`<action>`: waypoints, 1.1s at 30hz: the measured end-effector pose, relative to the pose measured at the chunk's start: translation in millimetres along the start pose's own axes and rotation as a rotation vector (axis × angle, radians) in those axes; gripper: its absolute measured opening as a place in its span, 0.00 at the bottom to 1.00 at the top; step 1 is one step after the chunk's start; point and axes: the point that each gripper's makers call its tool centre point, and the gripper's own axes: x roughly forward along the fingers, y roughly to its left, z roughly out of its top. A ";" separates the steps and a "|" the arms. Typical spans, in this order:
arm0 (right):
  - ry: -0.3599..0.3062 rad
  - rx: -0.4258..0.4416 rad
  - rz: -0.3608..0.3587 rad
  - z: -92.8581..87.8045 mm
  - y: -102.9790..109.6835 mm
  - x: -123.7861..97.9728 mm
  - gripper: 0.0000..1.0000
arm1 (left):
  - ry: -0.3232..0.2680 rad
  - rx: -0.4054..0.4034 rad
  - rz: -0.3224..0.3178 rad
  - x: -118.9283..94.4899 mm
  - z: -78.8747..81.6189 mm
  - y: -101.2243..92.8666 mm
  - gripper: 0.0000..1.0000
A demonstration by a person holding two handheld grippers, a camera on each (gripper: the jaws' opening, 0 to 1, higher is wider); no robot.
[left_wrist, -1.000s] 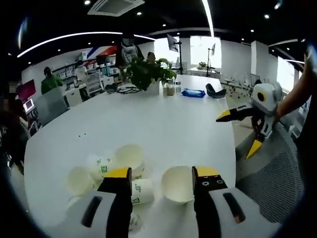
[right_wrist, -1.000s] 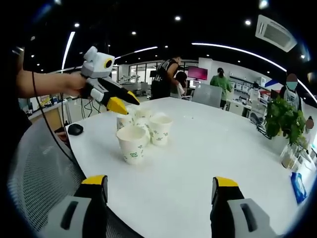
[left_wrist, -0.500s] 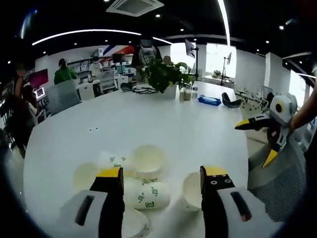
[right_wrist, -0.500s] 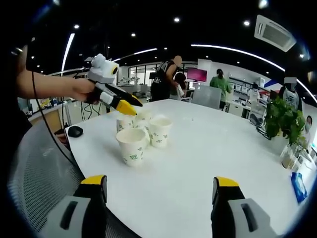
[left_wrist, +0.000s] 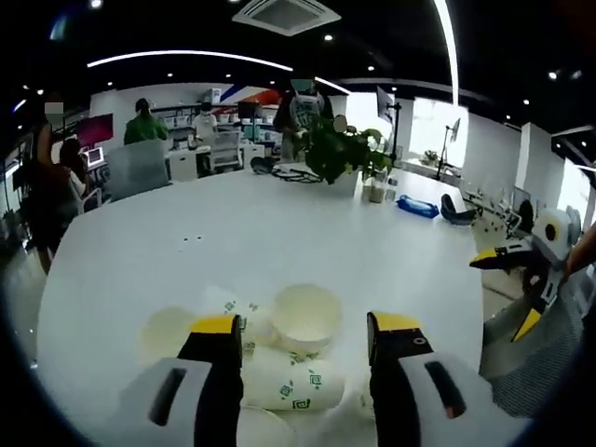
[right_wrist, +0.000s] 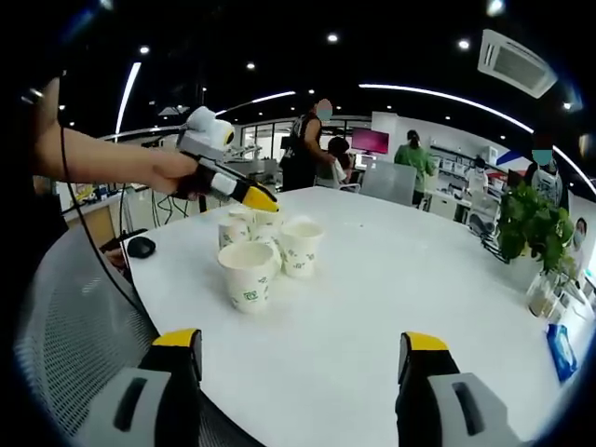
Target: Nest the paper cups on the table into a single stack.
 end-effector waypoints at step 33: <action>0.021 -0.002 -0.012 -2.8 -1.5 0.5 0.85 | 0.107 -0.115 0.012 54.1 -25.2 13.9 0.18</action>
